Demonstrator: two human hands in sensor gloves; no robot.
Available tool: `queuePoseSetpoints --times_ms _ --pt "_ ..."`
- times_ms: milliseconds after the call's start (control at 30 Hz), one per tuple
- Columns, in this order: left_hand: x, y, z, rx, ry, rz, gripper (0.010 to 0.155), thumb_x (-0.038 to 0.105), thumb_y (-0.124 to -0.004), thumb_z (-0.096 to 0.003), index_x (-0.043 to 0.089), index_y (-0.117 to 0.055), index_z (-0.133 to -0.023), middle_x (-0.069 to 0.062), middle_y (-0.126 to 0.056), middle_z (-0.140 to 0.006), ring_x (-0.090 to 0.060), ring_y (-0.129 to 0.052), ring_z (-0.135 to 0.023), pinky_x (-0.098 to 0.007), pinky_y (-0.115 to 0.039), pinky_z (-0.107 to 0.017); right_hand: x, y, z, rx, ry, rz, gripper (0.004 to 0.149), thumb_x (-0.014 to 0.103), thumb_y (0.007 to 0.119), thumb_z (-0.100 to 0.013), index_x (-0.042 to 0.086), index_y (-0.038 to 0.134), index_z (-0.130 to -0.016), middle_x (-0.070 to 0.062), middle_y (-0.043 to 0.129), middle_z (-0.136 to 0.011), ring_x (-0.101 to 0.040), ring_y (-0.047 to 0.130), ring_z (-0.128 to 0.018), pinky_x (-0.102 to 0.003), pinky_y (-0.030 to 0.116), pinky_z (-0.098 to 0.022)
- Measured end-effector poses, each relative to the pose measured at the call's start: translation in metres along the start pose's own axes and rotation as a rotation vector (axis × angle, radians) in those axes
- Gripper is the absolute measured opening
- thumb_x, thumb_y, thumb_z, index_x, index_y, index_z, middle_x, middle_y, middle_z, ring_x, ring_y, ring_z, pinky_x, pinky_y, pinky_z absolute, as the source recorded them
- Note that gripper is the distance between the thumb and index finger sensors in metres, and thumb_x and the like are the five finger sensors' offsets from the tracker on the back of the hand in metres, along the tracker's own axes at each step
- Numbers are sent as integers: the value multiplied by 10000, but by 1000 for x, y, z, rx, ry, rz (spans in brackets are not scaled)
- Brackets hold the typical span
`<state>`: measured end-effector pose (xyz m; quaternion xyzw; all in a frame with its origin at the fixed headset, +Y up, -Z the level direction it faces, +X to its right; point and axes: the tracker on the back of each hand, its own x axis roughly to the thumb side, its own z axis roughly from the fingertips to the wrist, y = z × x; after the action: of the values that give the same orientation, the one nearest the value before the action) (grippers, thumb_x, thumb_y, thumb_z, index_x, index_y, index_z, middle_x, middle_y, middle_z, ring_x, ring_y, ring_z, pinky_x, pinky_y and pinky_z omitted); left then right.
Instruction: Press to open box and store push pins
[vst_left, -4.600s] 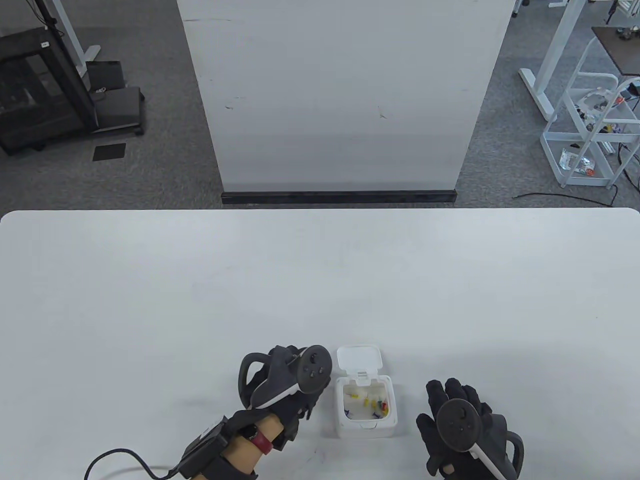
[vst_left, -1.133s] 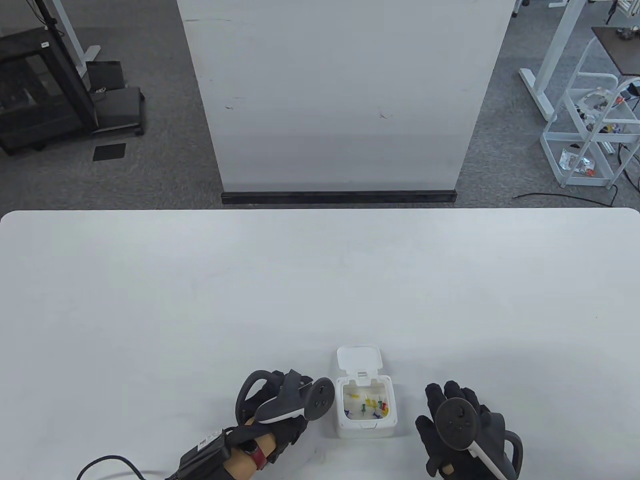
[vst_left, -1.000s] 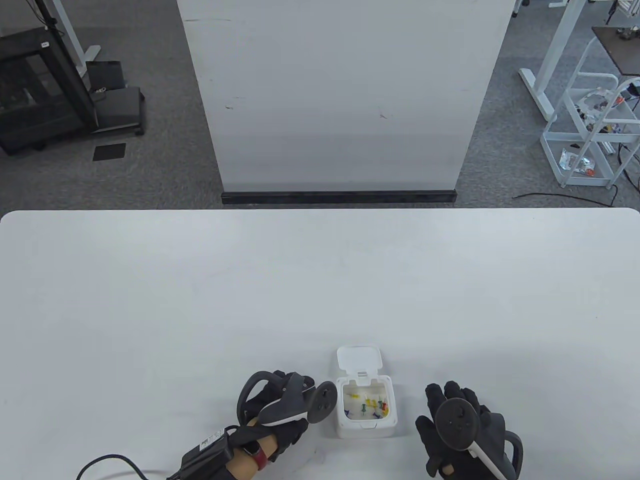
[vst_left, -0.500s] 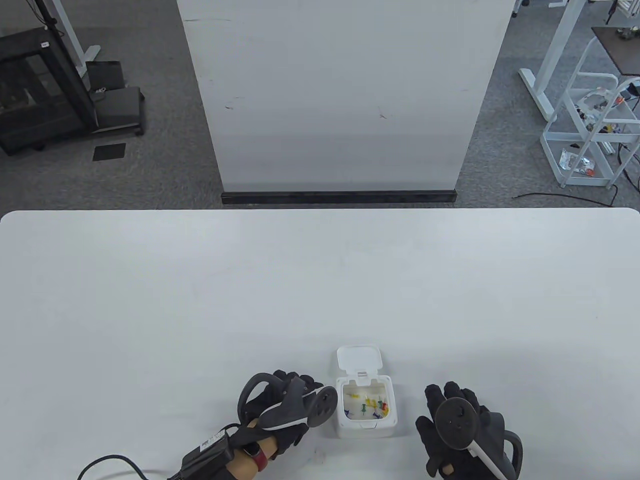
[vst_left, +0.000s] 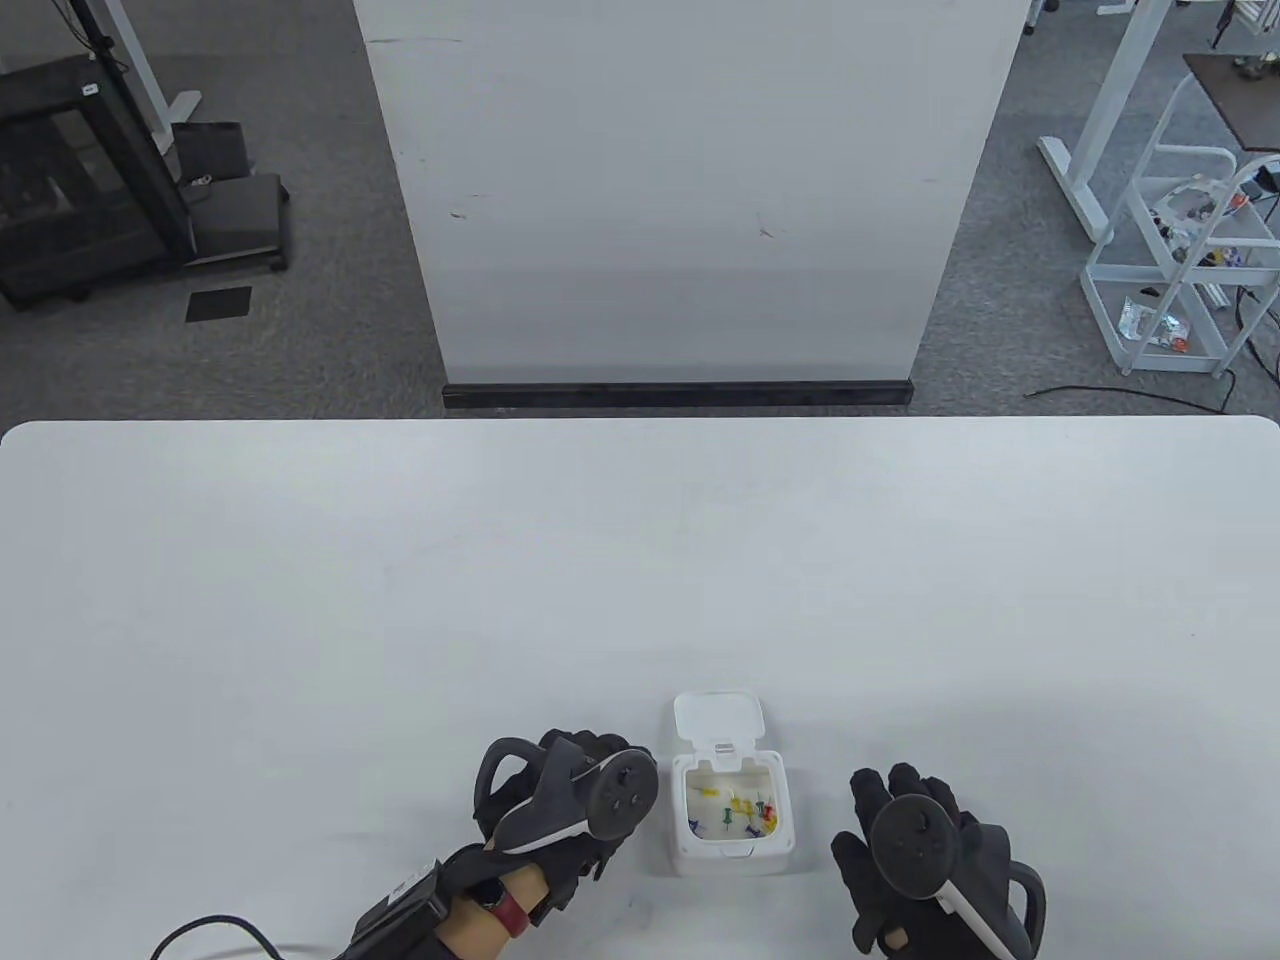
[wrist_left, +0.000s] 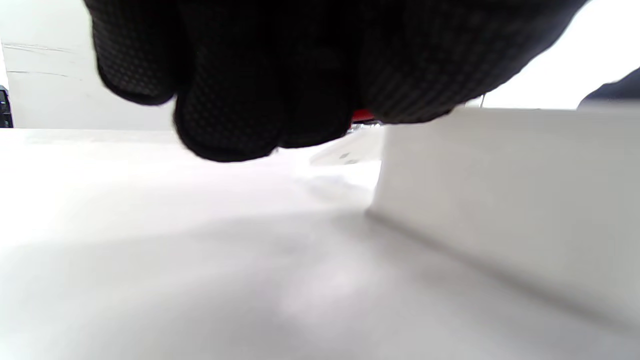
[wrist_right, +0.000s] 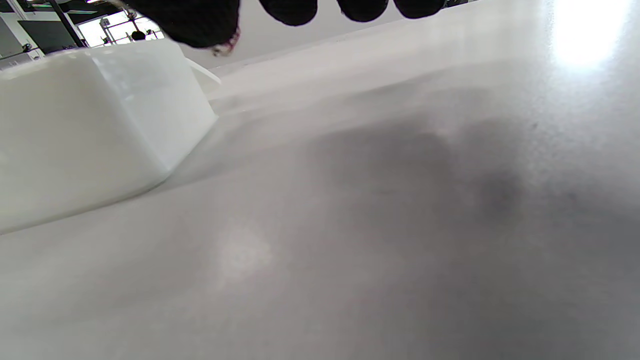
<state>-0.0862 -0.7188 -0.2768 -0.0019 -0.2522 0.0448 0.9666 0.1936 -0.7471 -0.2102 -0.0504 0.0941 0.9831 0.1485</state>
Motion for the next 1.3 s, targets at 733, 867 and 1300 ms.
queuePoseSetpoints --times_ms 733,867,1300 --pt "2 13 -45 -64 241 79 394 404 -835 -444 270 -838 -815 -18 -962 -757 -299 -988 -614 -523 -752 -638 -1 -1 1 2 -2 -8 665 518 696 -497 296 415 -1058 -75 368 -1157 -432 389 -1065 -645 424 -757" --pt "-21 2 -61 -214 388 248 497 420 -781 -462 250 -739 -927 -51 -916 -864 -321 -960 -698 -539 -721 -662 1 1 0 18 -6 6 662 519 696 -498 298 420 -1057 -74 369 -1157 -432 390 -1065 -644 426 -758" --pt "-46 -33 -84 -403 634 654 661 475 -776 -457 198 -576 -1022 -89 -888 -890 -333 -891 -746 -517 -711 -646 -2 1 -1 39 -6 -16 660 517 694 -500 296 418 -1058 -72 366 -1158 -432 386 -1066 -645 423 -757"
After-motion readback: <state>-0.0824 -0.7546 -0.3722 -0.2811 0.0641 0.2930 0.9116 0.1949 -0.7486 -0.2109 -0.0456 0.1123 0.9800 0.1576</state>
